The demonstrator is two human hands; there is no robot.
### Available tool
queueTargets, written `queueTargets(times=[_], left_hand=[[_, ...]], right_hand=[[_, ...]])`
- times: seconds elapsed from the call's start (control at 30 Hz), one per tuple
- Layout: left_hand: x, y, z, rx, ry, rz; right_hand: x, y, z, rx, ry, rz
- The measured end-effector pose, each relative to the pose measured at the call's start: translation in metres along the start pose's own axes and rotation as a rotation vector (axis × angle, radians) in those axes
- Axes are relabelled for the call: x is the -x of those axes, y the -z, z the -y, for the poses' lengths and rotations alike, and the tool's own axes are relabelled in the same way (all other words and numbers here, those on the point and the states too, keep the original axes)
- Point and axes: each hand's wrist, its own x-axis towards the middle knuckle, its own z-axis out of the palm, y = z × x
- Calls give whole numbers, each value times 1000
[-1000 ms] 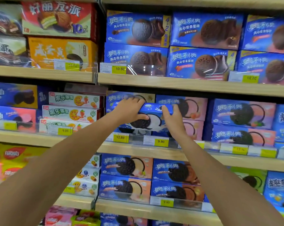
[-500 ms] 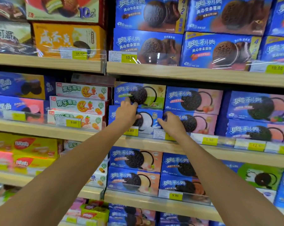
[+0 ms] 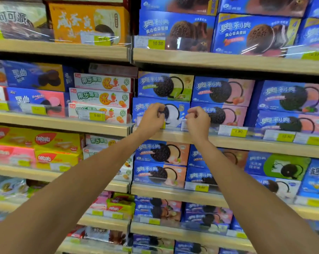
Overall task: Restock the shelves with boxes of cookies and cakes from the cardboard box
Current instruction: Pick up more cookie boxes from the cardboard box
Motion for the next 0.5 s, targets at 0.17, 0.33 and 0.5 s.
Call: queueTargets(times=[0.17, 0.33, 0.5], left_hand=[[71, -25, 22, 263, 237, 48], [155, -45, 85, 253, 460, 308], [270, -72, 161, 333, 775, 490]], right_hand=[[63, -21, -21, -60, -119, 69], [149, -38, -81, 10, -294, 231], [259, -38, -159, 131, -526, 490]])
